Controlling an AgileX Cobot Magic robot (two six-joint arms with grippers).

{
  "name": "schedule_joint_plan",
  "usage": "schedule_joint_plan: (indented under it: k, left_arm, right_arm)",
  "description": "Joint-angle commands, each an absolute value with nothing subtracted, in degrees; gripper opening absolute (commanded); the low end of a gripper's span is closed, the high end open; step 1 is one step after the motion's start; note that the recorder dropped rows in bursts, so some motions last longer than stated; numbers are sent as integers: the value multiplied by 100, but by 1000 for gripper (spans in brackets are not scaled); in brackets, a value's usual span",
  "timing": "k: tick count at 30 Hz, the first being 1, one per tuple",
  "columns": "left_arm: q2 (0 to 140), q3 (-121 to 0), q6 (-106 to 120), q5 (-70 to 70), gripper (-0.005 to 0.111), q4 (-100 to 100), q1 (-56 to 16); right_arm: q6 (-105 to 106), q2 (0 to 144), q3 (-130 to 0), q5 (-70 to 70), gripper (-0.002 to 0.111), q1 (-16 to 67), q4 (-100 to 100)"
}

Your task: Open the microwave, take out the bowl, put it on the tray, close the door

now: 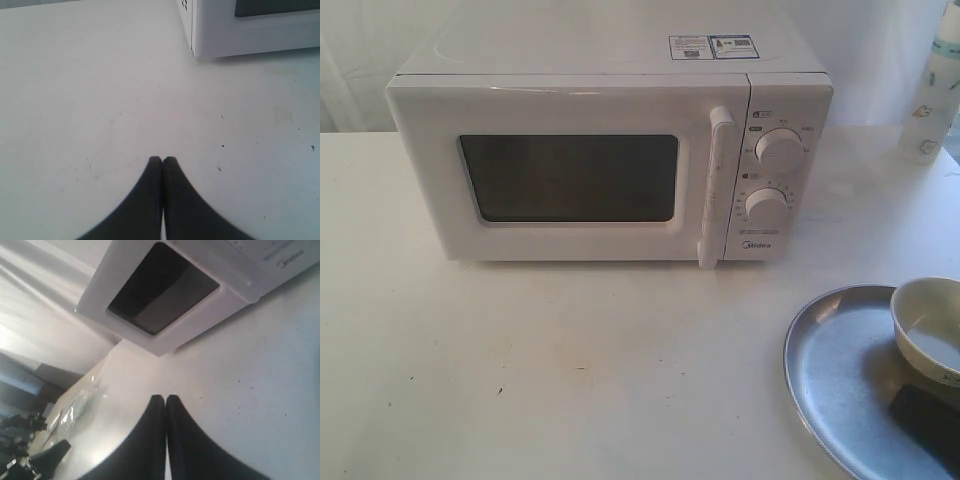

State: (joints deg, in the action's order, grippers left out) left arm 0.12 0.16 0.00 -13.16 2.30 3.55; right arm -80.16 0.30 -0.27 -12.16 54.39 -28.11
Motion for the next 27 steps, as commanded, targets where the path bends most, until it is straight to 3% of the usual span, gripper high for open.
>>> schedule_joint_plan:
  k: [1,6,15,27]
  left_arm:
    - [0,0,0,-1335,0,302,328]
    - [0,0,0,-1335,0,302,328]
    - [0,0,0,-1335,0,302,328]
    - [0,0,0,-1335,0,302,328]
  right_arm:
    - [-3867,0,0,-689,0,5355,-616]
    - [1112,0,0,-732,0,5342,2079]
    - [1171,0,0,-1786,0,4958,176]
    - [1182,0,0,-1810,0,4331,-158]
